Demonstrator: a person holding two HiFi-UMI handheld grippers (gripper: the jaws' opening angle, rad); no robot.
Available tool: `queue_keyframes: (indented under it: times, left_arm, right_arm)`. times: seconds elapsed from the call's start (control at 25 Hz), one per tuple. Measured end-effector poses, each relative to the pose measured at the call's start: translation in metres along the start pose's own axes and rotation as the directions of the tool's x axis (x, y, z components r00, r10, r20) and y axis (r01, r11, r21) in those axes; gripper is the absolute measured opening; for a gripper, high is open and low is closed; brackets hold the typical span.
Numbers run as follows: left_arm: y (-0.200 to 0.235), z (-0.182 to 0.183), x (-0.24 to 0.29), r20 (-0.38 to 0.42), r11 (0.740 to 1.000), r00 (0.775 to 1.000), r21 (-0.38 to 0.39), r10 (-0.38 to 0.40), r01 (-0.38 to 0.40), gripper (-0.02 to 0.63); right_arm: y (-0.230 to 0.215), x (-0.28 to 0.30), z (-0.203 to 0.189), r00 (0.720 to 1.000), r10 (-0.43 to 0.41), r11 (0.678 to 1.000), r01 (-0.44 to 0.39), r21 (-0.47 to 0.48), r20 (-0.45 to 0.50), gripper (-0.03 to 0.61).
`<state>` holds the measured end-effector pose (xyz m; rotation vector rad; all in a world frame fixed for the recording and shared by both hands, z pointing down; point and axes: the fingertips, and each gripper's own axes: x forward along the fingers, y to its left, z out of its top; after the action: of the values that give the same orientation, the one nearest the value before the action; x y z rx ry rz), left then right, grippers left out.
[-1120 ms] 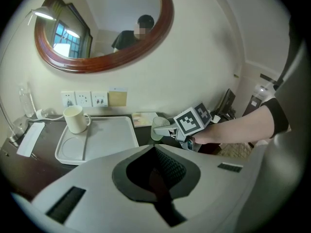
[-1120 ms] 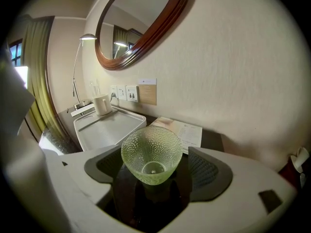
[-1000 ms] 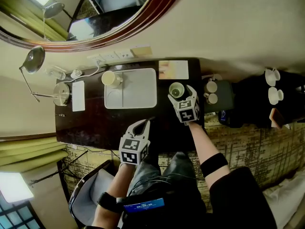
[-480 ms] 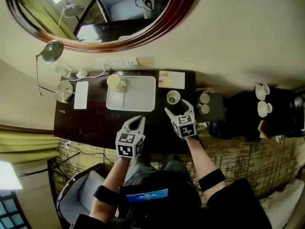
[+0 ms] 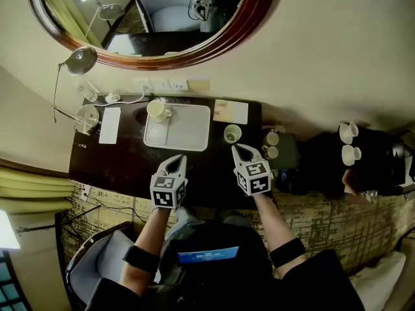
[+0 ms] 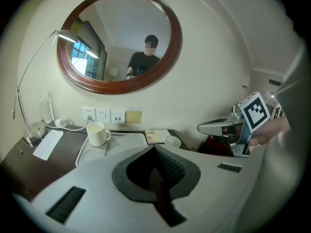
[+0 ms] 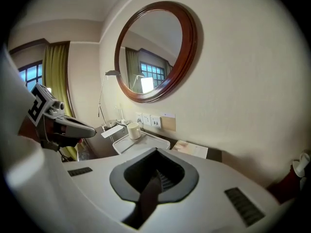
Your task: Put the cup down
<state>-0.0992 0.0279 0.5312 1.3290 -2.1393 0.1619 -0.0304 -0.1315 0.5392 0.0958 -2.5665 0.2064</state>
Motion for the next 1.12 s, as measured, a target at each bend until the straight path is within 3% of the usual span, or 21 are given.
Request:
queue_keyframes:
  times: [0.2, 0.36, 0.48, 0.6, 0.8, 1.12]
  left_arm:
    - [0.006, 0.000, -0.007, 0.014, 1.000, 1.000, 0.008, 0.024, -0.024, 0.002]
    - [0.013, 0.004, -0.015, 0.064, 0.999, 0.998, -0.040, 0.022, -0.019, 0.002]
    - [0.019, 0.009, -0.023, 0.085, 0.999, 0.995, -0.020, 0.043, -0.041, 0.002]
    - [0.027, 0.009, -0.028, 0.087, 0.997, 0.994, -0.017, 0.070, -0.069, 0.002]
    - [0.031, 0.006, -0.033, 0.082, 0.993, 0.995, -0.102, 0.063, -0.055, 0.002]
    - [0.046, 0.004, -0.039, 0.067, 0.993, 0.996, -0.101, 0.066, -0.060, 0.002]
  right_arm:
    - [0.020, -0.002, -0.009, 0.999, 0.043, 0.999, -0.043, 0.009, -0.020, 0.002]
    - [0.032, 0.003, -0.016, 0.995, 0.090, 0.996, -0.090, 0.008, -0.040, 0.002]
    - [0.034, 0.010, -0.018, 0.993, 0.116, 0.993, -0.116, 0.011, -0.036, 0.002]
    - [0.037, 0.016, -0.017, 0.991, 0.129, 0.992, -0.128, 0.004, -0.038, 0.001]
    - [0.044, 0.025, -0.015, 0.987, 0.152, 0.988, -0.152, -0.001, -0.048, 0.001]
    - [0.062, 0.044, -0.010, 0.978, 0.200, 0.979, -0.202, -0.027, -0.056, 0.000]
